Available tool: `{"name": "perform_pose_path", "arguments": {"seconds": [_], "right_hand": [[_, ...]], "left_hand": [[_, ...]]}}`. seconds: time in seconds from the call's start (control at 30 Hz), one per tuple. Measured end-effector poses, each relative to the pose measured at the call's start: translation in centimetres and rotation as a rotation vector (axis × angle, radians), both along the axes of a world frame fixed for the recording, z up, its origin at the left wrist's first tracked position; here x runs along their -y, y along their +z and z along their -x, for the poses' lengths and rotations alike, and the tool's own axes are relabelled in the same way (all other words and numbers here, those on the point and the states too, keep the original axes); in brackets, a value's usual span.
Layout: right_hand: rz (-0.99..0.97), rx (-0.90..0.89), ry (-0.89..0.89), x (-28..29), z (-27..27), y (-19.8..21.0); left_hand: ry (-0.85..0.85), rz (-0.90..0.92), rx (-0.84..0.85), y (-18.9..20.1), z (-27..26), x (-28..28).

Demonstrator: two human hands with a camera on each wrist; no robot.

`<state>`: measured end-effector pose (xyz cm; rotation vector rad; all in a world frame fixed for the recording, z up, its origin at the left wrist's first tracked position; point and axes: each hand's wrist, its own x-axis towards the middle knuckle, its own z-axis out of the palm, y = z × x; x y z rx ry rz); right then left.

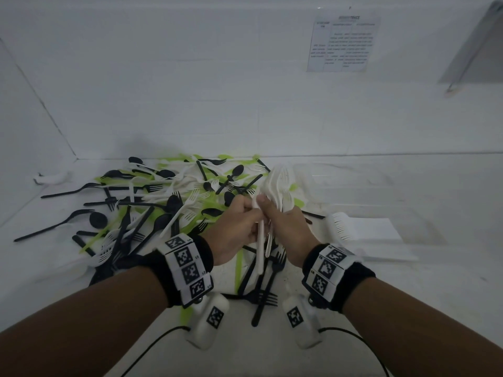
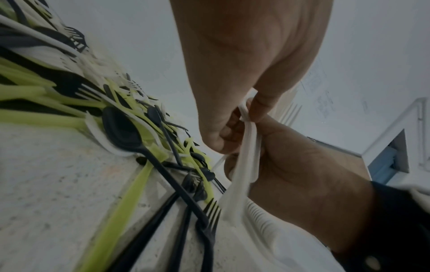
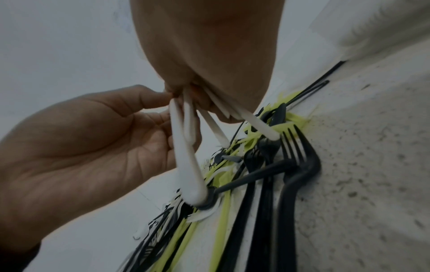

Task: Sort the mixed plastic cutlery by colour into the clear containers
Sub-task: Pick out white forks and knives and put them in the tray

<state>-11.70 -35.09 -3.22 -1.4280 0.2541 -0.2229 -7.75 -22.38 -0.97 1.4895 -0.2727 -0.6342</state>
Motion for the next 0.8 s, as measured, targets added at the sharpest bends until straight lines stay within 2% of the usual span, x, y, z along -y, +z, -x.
{"name": "perform_pose_path", "arguments": {"seconds": [0.07,0.23,0.43,0.6,0.8], "right_hand": [[0.016,0.015,0.017,-0.1,0.0,0.2],[0.241,0.001,-0.123,0.6,-0.5,-0.1],[0.312,-0.041,0.065,0.2,-0.6,-1.1],[0.365,-0.060,0.071,-0.1,-0.7,-1.2],[0.447,-0.123,0.121,0.3,-1.2,-1.8]], "left_hand": [[0.058,-0.004,-0.020,0.0,-0.1,0.0],[0.191,-0.057,0.076,-0.7,-1.0,-0.3],[0.208,0.005,0.057,0.1,-1.3,0.2],[0.160,0.150,0.009,0.7,-1.3,0.6],[0.198,-0.028,0.118,-0.4,-1.8,1.4]]}}
